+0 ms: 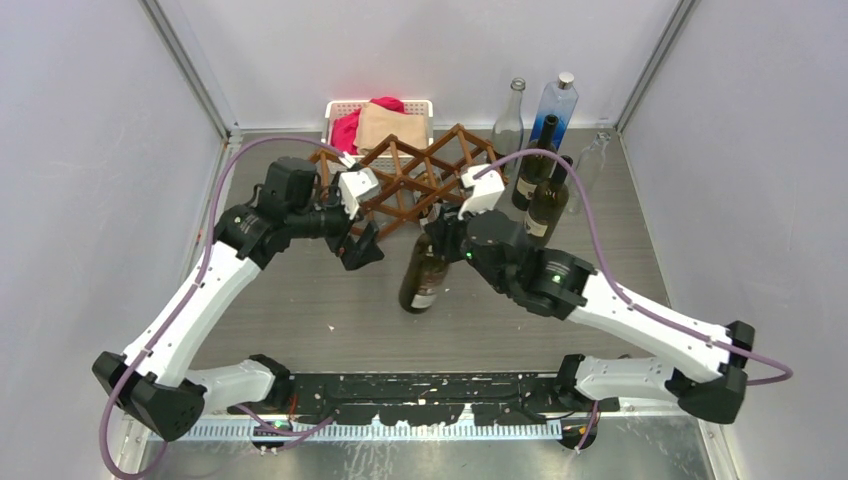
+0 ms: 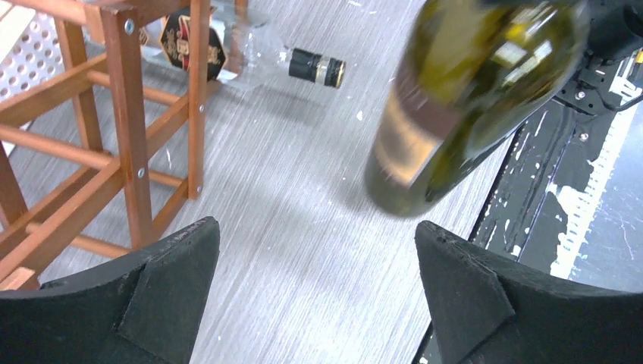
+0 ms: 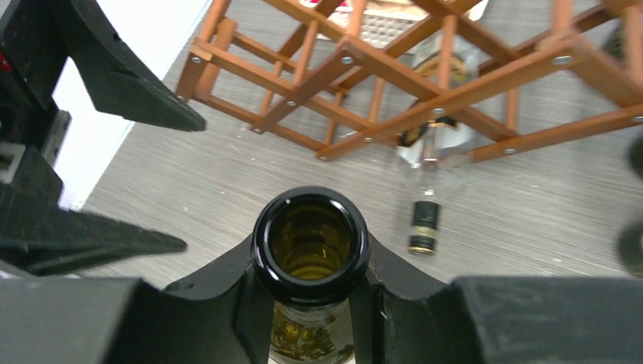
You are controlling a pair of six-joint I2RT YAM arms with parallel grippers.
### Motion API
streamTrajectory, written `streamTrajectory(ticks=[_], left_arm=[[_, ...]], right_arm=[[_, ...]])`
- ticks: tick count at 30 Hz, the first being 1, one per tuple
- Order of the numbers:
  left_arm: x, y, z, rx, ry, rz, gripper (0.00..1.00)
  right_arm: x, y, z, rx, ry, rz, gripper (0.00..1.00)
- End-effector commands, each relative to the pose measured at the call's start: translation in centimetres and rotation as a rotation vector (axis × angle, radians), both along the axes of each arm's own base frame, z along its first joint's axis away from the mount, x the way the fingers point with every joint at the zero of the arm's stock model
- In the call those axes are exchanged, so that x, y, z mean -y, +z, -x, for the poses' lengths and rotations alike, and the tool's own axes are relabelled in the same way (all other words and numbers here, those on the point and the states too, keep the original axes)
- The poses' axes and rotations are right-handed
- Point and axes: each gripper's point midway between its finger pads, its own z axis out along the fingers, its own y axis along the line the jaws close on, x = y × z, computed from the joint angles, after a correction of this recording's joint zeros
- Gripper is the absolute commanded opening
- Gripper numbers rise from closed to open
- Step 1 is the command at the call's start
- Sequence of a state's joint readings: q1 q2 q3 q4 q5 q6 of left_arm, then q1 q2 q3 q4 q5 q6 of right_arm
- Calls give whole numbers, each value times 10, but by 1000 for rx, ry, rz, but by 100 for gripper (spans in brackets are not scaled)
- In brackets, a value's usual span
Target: Take the wine bottle off the wine rack
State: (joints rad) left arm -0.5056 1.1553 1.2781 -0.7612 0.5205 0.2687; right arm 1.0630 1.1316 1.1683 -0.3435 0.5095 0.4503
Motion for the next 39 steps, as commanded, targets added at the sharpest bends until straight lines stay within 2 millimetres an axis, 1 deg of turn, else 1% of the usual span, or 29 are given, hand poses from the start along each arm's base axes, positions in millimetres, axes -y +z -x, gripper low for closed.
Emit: streamTrajectory(ticks=[1,3,6,10,14,15,16,17,19,25,29,35,39], left_arm=[[-20,3,-3,-22,51,-52,100],[-23,5,-8,-24,71,-41,100],[-23,5,-11,-28,72,-36,100],[-25,4,-14,-10,72,-60,99],[-31,3,-21,-1,90,-104,94],[-32,3,-23,-3,95,-113,93],[-33,3,-24,-4,99,-117,92],[-34,3,-25,-3,101,-119,91],[-35,2,-27,5,104,-125,91],[-46,-4,-35,29,152,-177,92],[-50,-6,-38,33,172,-196,95],[-47,-3,-34,48,157,-174,96],[-48,-2,-34,56,155,-174,97]], right_arm=[[57,66,1,165,-134,-73,1],[72,60,0,179,-174,-27,1],[93,50,-5,198,-248,52,1],[109,41,-15,215,-323,135,1],[122,35,-34,206,-374,140,1],[128,33,-42,200,-401,137,1],[128,31,-47,196,-400,131,1],[135,30,-56,192,-423,127,1],[141,26,-69,187,-452,133,1],[154,13,-106,176,-521,200,1],[161,6,-126,163,-556,206,1],[163,0,-145,160,-571,202,1],[163,-2,-152,158,-577,197,1]])
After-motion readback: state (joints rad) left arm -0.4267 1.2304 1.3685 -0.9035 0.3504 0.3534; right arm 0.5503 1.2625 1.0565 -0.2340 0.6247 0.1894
